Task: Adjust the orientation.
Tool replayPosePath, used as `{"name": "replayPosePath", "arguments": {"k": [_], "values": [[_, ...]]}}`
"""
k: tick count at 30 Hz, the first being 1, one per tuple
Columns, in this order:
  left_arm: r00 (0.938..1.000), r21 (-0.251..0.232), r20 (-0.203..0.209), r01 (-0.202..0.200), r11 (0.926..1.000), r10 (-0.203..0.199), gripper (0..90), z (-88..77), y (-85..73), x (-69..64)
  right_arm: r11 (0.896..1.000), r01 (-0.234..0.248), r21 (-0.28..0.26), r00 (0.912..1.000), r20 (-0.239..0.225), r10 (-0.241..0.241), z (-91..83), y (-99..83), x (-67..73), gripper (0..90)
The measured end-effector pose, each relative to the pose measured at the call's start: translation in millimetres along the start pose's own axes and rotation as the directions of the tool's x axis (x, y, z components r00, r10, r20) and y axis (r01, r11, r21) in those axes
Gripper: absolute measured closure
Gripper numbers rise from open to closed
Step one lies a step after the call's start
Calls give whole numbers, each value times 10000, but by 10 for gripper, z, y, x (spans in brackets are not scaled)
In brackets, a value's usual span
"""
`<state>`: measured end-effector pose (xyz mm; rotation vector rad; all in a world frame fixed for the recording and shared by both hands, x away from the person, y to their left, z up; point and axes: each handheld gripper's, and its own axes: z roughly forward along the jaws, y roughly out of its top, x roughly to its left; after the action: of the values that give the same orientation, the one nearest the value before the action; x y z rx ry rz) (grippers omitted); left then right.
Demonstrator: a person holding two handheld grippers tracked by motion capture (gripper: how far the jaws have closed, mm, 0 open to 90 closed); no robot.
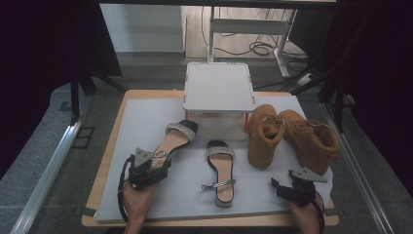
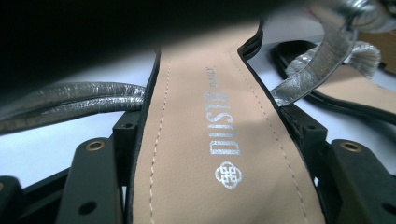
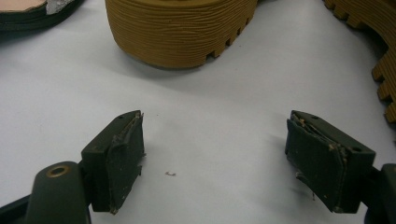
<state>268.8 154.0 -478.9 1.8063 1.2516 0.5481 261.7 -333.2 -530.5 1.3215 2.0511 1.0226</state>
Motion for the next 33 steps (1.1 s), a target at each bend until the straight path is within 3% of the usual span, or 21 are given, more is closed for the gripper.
{"name": "replayPosePath", "arguments": {"k": [9, 20, 33], "values": [[9997, 21, 189, -155, 9999, 154, 381, 104, 26, -160, 10000, 1, 2, 10000, -1, -1, 0, 0, 0, 204], [9996, -36, 242, -134, 9999, 135, 382, 269, 77, -241, 10000, 4, 0, 10000, -2, -4, 0, 0, -1, 205], [9996, 116, 257, -140, 9998, 137, 382, 654, 279, -329, 10000, 2, 0, 10000, -9, -2, 0, 0, -1, 205]]}}
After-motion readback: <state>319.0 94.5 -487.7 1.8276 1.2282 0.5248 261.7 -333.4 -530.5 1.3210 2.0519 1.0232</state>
